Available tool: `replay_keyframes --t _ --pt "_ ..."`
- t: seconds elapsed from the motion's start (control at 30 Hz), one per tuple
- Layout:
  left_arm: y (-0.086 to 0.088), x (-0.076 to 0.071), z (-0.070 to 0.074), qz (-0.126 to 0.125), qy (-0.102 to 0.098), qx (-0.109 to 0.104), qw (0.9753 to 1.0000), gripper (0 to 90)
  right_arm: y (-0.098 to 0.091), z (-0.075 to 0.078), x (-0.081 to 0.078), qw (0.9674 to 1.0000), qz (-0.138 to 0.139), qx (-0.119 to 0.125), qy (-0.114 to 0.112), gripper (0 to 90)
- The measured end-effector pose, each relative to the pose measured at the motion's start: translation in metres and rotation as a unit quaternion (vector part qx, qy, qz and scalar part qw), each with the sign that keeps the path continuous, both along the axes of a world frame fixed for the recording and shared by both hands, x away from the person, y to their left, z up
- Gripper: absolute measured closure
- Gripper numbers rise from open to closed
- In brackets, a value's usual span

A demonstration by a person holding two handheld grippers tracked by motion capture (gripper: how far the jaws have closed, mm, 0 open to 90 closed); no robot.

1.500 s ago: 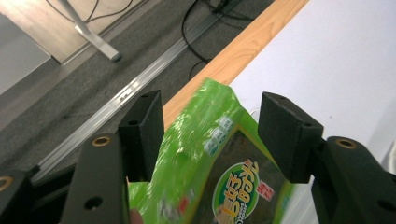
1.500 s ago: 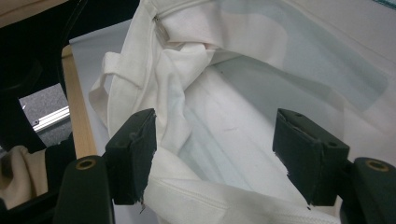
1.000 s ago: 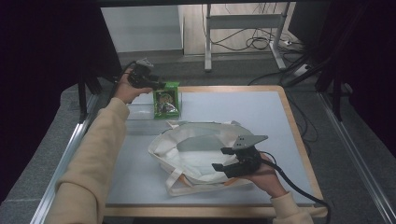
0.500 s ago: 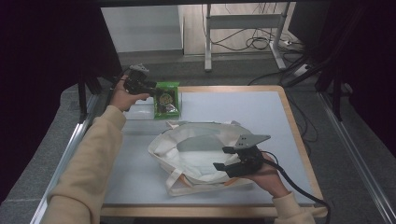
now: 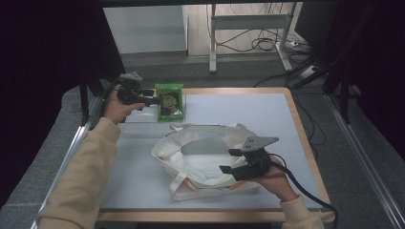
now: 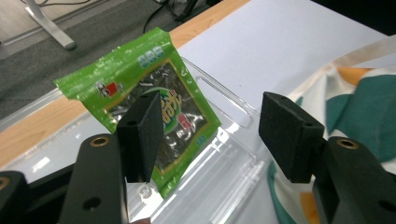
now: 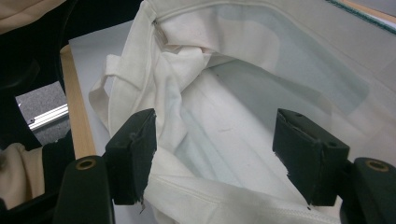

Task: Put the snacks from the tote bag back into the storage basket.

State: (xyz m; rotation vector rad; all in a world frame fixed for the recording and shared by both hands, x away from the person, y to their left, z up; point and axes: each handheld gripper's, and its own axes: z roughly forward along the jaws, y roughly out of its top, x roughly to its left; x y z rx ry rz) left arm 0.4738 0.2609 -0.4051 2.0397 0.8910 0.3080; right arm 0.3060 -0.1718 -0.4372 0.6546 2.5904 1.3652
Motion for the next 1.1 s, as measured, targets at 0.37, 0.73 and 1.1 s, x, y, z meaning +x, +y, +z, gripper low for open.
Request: replay_keyframes --t 0.37,0.73,1.1 --pt "-0.005 -0.053 -0.003 0.004 -0.016 0.019 0.9997 40.2 -0.005 0.006 0.0 0.9999 0.001 0.005 -0.009 30.4" --pt "-0.017 -0.11 -0.016 -0.005 -0.026 0.015 0.9995 39.8 -0.011 0.014 -0.002 0.9998 -0.002 0.007 -0.02 30.4" --pt "-0.018 -0.143 -0.028 -0.013 -0.023 0.003 0.9996 39.1 -0.011 0.012 -0.003 0.9996 -0.011 -0.008 -0.025 30.0"
